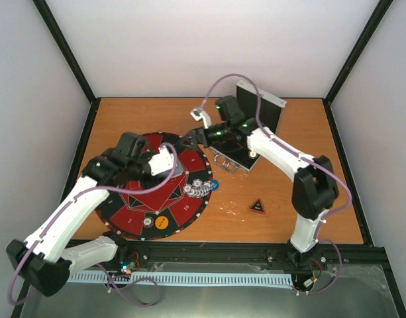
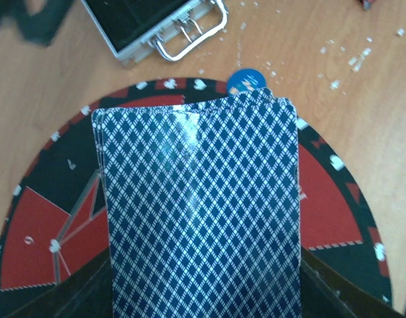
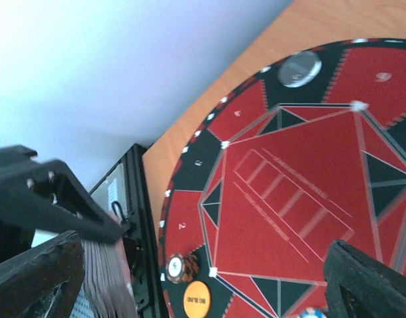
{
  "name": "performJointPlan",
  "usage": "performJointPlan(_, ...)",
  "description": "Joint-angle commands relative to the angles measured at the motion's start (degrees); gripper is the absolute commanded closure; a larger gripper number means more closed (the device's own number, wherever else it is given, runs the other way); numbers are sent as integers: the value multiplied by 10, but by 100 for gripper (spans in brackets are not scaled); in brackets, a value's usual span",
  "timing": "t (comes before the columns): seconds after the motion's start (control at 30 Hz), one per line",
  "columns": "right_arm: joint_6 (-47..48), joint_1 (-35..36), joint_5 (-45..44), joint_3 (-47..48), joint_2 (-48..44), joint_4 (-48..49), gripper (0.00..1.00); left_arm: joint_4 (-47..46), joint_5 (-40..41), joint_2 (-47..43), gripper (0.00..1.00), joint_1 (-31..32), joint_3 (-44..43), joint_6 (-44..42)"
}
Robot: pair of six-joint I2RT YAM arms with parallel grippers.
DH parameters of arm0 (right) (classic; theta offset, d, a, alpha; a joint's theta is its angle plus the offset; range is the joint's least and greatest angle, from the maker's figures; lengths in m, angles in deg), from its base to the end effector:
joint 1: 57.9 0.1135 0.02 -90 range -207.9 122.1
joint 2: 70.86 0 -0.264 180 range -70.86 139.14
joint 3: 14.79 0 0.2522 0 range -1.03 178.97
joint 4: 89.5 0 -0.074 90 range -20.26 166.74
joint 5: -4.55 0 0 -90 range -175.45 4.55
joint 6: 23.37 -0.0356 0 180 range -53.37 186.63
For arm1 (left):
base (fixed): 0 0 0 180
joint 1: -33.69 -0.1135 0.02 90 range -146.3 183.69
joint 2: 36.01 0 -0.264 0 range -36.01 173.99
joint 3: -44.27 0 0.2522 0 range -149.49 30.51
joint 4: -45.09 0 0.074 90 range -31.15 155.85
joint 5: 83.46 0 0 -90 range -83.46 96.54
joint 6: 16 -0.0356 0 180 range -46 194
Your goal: Distribute texas hold em gaming equipment
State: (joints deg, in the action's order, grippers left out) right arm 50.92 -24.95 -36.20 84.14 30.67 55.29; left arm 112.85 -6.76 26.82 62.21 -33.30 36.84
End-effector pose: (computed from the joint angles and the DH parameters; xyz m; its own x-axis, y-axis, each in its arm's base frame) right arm 0.3223 0.2410 0.3011 -0.7273 -0.2608 -0.6348 -0.6860 0.3042 0.6610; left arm 0.1795 -0.1068 0.3257 -0.2053 0.7806 -0.5904 0.8912 0.3984 0.2169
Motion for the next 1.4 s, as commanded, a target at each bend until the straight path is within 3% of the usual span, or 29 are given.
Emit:
performJointPlan(0.0,16,49,33,80,68,-24,3,18,0,-55,42,-10,65,13)
performJointPlan(0.2,3,64,119,88,102,-1,5,-27,5,-93,43,-20,117,26)
performJointPlan(0.53,77,82,115,87,127,-97,5,-76,16,-96,44,-36,139,71)
performJointPlan(0.83,67,99,125,123,168,-86,7,-112,16,-98,45,-36,133,91)
performJointPlan(1.13,93,104,152,131,181,-121,38,-130,28,-91,45,-36,137,95)
performJointPlan(1.3,95,104,173,137,189,-129,75,-136,36,-92,45,-36,143,101)
performJointPlan(1.37,100,104,175,146,193,-137,90,-138,41,-96,36,-36,146,106)
